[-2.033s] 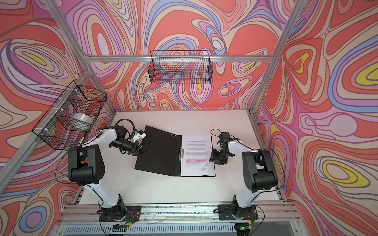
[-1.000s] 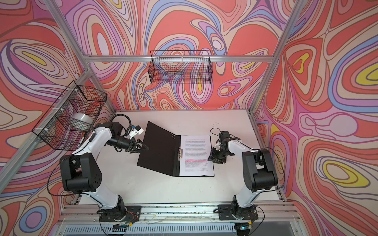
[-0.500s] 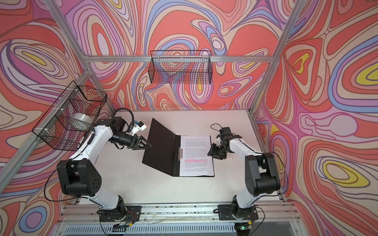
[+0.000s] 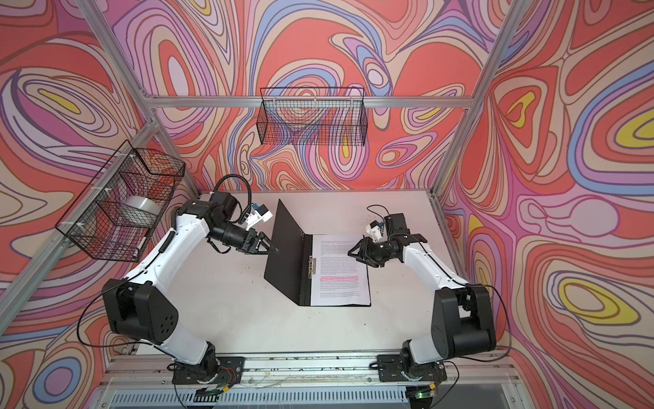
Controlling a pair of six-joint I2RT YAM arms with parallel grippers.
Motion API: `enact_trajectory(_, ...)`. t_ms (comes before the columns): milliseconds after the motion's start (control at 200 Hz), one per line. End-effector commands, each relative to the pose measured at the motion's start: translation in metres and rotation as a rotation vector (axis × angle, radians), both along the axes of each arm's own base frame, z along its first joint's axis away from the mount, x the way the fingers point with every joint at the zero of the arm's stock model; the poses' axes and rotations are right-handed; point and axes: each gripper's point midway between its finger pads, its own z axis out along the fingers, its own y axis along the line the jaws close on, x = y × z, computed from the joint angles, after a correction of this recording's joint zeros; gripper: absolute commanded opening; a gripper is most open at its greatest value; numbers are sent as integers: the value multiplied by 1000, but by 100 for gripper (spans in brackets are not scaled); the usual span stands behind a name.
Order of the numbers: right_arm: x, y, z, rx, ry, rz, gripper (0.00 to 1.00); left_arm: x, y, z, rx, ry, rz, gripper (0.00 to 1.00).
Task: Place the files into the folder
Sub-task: 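Raise the black cover upright with the left gripper toward the right gripper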
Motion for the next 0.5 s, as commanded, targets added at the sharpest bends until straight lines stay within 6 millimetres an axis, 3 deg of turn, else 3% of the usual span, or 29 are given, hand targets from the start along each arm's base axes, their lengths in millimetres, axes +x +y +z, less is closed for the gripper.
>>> enact_trajectory(0, 1, 21, 20, 168, -28, 60, 48, 5, -15, 4, 4, -19, -17, 74)
enact_trajectory(160, 8, 30, 35, 276, -53, 71, 49, 5, -32, 3, 15, -25, -53, 74)
enact_trajectory(496, 18, 36, 37, 364, -54, 69, 51, 2, -63, 1, 37, -50, -145, 77)
